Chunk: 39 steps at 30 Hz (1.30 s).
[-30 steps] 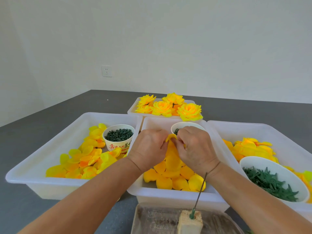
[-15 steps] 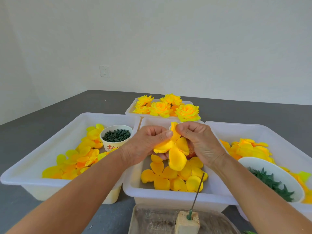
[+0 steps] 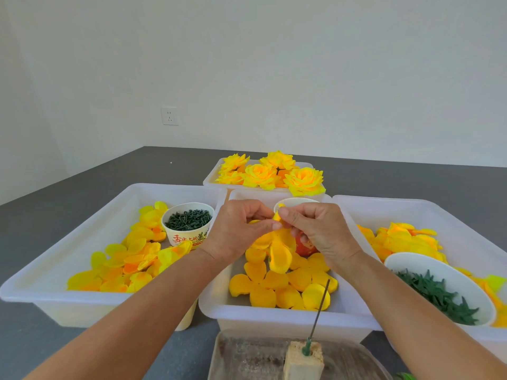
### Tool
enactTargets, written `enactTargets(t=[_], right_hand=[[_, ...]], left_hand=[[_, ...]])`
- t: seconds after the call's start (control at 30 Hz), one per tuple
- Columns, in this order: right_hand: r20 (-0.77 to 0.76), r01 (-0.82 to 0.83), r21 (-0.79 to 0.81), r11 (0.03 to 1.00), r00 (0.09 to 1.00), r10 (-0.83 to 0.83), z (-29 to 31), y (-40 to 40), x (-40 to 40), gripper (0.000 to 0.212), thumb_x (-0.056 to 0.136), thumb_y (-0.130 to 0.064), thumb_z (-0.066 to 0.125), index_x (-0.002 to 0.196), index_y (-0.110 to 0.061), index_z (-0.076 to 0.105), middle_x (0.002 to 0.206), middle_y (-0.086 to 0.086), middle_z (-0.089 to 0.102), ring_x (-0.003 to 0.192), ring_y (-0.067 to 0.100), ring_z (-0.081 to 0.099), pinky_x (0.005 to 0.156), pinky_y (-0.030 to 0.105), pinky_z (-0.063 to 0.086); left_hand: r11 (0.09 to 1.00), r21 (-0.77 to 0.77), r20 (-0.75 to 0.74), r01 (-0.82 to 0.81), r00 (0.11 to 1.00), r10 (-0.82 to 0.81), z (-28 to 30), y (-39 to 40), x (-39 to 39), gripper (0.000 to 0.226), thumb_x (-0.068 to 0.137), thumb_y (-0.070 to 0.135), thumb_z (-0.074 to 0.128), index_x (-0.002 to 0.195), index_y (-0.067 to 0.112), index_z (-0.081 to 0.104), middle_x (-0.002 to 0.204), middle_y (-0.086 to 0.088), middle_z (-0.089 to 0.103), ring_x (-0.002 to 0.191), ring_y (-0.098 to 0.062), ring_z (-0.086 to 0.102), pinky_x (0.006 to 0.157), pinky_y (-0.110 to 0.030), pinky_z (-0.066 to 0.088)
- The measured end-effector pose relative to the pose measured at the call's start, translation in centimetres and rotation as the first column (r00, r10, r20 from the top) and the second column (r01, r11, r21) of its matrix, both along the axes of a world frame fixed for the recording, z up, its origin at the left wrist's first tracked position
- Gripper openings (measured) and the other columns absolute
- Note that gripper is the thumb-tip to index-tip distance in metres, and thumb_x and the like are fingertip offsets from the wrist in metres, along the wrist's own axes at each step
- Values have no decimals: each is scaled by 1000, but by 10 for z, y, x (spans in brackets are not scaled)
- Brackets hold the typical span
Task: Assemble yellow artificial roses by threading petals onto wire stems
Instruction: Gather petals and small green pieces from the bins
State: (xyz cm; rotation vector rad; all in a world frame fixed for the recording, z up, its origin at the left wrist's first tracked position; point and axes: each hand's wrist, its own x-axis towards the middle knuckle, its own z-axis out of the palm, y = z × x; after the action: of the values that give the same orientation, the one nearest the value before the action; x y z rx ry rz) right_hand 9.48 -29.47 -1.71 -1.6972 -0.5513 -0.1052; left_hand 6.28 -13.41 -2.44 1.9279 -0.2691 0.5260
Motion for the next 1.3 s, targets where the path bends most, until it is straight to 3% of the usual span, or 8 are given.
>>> enactTargets(t=[0.07, 0.3, 0.47, 0.77, 0.9, 1.03, 1.13, 1.3], right_hand=[[-113, -68, 47, 997, 991, 73, 0, 0, 1, 20, 79, -30, 68, 75, -10, 73, 59, 1, 65, 51, 2, 53, 46, 15, 42], [-397, -142, 164, 976, 896, 197, -1, 1, 2, 38, 64, -39, 69, 89, -11, 72, 82, 6, 71, 59, 7, 58, 48, 18, 43], [-417, -154, 180, 971, 883, 217, 0, 1, 4, 13, 85, -21, 62, 85, -12, 71, 80, 5, 72, 57, 8, 57, 46, 17, 43], [-387, -194, 172, 966, 888, 247, 0, 0, 4, 18, 91, -16, 54, 87, -7, 68, 83, 9, 70, 58, 8, 57, 47, 18, 42], [-309, -221, 134, 966, 917, 253, 1, 0, 2, 20, 92, -14, 53, 82, -7, 68, 74, 3, 69, 59, 7, 57, 51, 16, 42], [-33, -199, -77, 977, 980, 197, 1, 3, -4, 19, 90, -11, 58, 75, -8, 69, 66, 1, 66, 58, 1, 56, 55, 13, 42], [123, -112, -156, 981, 984, 131, -3, 4, -4, 26, 88, -6, 60, 63, -14, 65, 62, 5, 63, 59, 3, 55, 58, 14, 45], [197, -3, -162, 987, 980, 35, -9, 6, -1, 27, 76, 2, 64, 56, -16, 61, 54, -7, 55, 52, -1, 47, 57, 11, 42]], left_hand=[[1000, 9, 12, -3, 1000, 3, -1, 0, 0, 15, 75, 7, 75, 87, -1, 70, 85, -14, 72, 84, -29, 68, 78, -39, 54], [1000, 15, 24, -20, 1000, 20, 0, 0, 0, 16, 74, 7, 75, 86, -2, 69, 84, -15, 72, 81, -27, 68, 78, -40, 54], [1000, -8, 9, -24, 1000, 24, 1, 1, 0, 15, 74, 4, 75, 85, -3, 69, 84, -17, 71, 85, -33, 67, 80, -44, 54], [1000, -3, 4, -30, 1000, 30, 0, 1, 1, 11, 73, 5, 76, 81, 3, 68, 82, -15, 72, 83, -31, 68, 77, -42, 54], [999, -15, -16, -36, 999, 36, 0, 0, 1, 18, 73, 17, 77, 82, 4, 69, 80, -13, 71, 76, -22, 66, 71, -32, 51], [999, -19, -70, -32, 997, 31, 3, 0, -1, 24, 79, 32, 68, 71, 9, 66, 62, -3, 60, 54, -4, 45, 51, -15, 35], [999, -32, -104, -1, 995, -3, 5, -1, -1, 27, 87, 25, 62, 68, 5, 63, 60, -8, 52, 53, -8, 40, 49, -17, 32], [1000, -29, -204, -1, 979, -5, 4, -2, 1, 21, 91, 10, 58, 73, 0, 61, 57, -3, 58, 44, -2, 53, 43, -16, 46]])
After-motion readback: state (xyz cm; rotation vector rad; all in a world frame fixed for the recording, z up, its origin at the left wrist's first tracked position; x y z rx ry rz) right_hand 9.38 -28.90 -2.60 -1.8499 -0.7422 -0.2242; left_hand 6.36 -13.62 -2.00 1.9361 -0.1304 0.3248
